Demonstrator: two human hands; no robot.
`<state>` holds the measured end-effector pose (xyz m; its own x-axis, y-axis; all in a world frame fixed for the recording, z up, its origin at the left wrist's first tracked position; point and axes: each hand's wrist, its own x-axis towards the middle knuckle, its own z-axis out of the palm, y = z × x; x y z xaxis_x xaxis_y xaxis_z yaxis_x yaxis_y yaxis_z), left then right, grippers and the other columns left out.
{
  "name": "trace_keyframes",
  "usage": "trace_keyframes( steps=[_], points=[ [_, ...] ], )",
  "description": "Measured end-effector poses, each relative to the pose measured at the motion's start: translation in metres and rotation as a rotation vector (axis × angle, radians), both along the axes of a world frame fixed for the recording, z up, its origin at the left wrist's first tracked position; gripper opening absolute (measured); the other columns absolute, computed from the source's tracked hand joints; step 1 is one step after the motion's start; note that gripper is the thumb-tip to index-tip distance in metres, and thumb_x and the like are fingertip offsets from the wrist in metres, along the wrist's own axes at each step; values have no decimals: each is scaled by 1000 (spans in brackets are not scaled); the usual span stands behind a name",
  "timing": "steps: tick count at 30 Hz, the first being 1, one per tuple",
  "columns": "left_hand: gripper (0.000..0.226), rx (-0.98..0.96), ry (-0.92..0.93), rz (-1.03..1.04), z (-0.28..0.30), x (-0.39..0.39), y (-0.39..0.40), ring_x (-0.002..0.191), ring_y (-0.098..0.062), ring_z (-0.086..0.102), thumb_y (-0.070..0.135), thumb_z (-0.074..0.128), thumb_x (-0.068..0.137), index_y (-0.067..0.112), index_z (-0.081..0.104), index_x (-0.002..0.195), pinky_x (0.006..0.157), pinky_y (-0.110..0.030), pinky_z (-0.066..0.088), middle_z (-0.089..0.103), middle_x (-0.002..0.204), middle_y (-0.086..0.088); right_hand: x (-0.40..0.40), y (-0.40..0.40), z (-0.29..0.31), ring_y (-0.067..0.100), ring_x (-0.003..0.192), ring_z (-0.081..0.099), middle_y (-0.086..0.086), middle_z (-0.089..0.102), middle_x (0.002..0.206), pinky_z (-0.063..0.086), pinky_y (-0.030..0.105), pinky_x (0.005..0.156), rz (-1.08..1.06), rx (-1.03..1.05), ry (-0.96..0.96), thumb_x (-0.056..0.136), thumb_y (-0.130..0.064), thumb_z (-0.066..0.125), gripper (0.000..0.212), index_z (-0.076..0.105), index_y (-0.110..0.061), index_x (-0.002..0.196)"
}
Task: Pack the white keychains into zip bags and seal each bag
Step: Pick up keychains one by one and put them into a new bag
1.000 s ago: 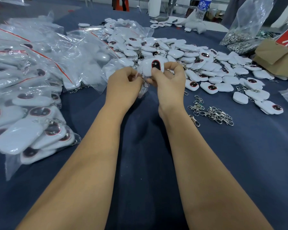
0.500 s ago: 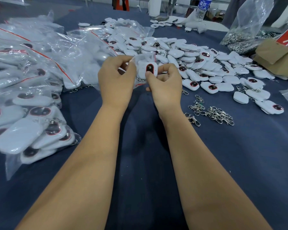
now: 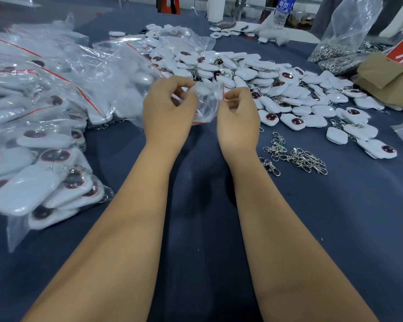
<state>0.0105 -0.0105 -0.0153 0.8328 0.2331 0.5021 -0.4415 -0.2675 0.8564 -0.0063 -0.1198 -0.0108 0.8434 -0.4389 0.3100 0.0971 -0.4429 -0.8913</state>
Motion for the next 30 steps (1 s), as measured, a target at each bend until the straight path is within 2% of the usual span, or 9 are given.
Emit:
trace_keyframes(
  steps=[4, 7, 10, 14, 20, 22, 24, 27, 30],
  points=[
    [21, 155, 130, -165, -5, 2, -6, 63, -6, 57, 21, 61, 81, 42, 64, 84, 67, -26, 51, 61, 79, 14, 2, -21, -3, 29, 130, 39, 11, 42, 143, 30, 38, 108, -204, -406, 164, 91, -21, 52, 41, 52, -15, 132],
    [13, 387, 204, -207, -11, 3, -6, 68, -2, 57, 22, 60, 86, 32, 68, 87, 71, -27, 49, 64, 78, 13, 1, -31, -4, 34, 147, 16, 20, 14, 160, 12, 43, 120, -237, -450, 366, 93, -28, 49, 59, 34, -18, 149],
    [16, 494, 246, -126, -10, 0, -6, 77, -15, 60, 23, 56, 88, 27, 64, 75, 67, -29, 47, 63, 72, 9, 0, -31, -7, 36, 144, 21, 21, 24, 156, 13, 45, 119, -203, -534, 504, 93, -31, 47, 60, 33, -14, 148],
    [19, 531, 259, 123, -9, 3, 1, 76, -25, 54, 18, 48, 86, 14, 65, 79, 54, -28, 35, 62, 78, -2, 0, -26, -8, 34, 124, 40, 12, 45, 134, 27, 40, 102, -217, -638, 378, 90, -25, 53, 37, 54, -10, 123],
    [29, 458, 308, 210, -9, 8, 11, 61, -24, 33, 13, 44, 89, 13, 38, 60, 47, -31, 19, 39, 64, -5, 1, -24, -6, 31, 117, 48, 7, 59, 123, 37, 38, 96, -89, -627, 327, 94, -22, 49, 33, 61, -21, 125],
    [26, 419, 296, 186, -9, 7, 9, 61, -26, 38, 14, 45, 89, 8, 48, 64, 50, -33, 27, 46, 63, -8, 0, -23, -4, 30, 110, 53, 5, 66, 114, 42, 40, 95, -59, -546, 280, 97, -24, 46, 28, 62, -20, 120],
    [23, 389, 277, 172, -8, 5, 7, 75, -27, 54, 16, 46, 91, 10, 67, 84, 60, -33, 37, 64, 80, -8, -1, -20, -2, 30, 106, 56, 6, 67, 108, 43, 43, 96, -33, -406, 223, 101, -24, 43, 24, 61, -15, 114],
    [28, 349, 280, 157, -7, 3, 6, 91, -19, 58, 19, 47, 92, 21, 70, 109, 70, -27, 37, 65, 94, 6, -1, -22, -1, 29, 98, 58, 3, 64, 93, 40, 39, 95, -120, -361, 195, 99, -23, 42, 21, 60, -13, 104],
    [21, 355, 283, 123, -9, 5, 6, 85, -20, 56, 19, 48, 92, 24, 68, 95, 68, -28, 36, 61, 83, 8, -2, -34, 2, 30, 106, 54, 5, 64, 105, 32, 38, 94, -384, -422, 238, 92, -25, 43, 25, 64, -17, 102]
  ],
)
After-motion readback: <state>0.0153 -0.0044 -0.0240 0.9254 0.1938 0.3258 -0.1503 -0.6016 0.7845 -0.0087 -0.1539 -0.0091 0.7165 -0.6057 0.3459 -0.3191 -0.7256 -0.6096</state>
